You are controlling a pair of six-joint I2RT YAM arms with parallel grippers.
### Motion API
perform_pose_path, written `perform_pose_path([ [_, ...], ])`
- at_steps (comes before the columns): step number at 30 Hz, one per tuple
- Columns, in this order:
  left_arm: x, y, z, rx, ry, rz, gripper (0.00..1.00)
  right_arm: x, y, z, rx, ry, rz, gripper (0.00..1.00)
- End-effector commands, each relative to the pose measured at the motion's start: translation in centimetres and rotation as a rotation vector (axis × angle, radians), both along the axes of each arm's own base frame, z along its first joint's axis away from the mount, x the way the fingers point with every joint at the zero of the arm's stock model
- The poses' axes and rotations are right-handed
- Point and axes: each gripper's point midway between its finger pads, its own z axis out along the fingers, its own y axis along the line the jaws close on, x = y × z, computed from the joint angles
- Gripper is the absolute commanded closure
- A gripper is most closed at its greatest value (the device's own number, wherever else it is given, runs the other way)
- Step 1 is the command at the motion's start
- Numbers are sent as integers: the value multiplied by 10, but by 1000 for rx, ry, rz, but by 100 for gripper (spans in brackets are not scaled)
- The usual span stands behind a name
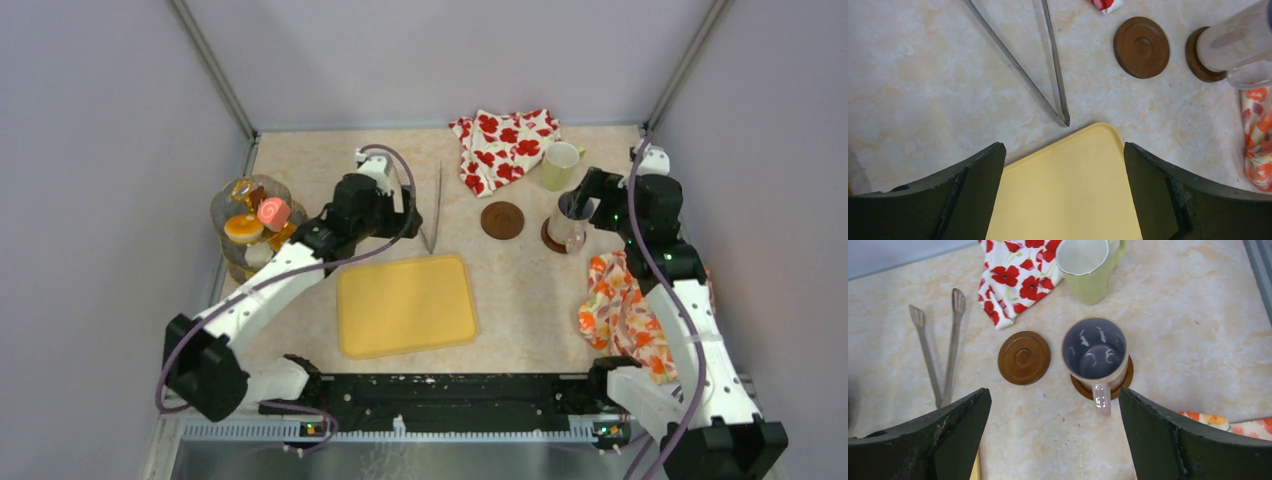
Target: Serve the afternoon tea
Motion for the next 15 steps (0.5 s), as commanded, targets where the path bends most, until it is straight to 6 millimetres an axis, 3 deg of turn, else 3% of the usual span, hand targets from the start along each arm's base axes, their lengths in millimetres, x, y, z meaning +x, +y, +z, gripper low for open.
perform_pose_path([
  [1, 34, -30, -22, -17, 59, 75, 3, -17, 24, 16, 92, -70, 98, 1],
  [7, 69, -44, -84, 126, 192, 165, 2, -30, 30, 35, 109, -137, 145, 1],
  [15, 106, -58, -121, 190, 216, 209, 2, -42, 40, 60, 136, -203, 200, 1],
])
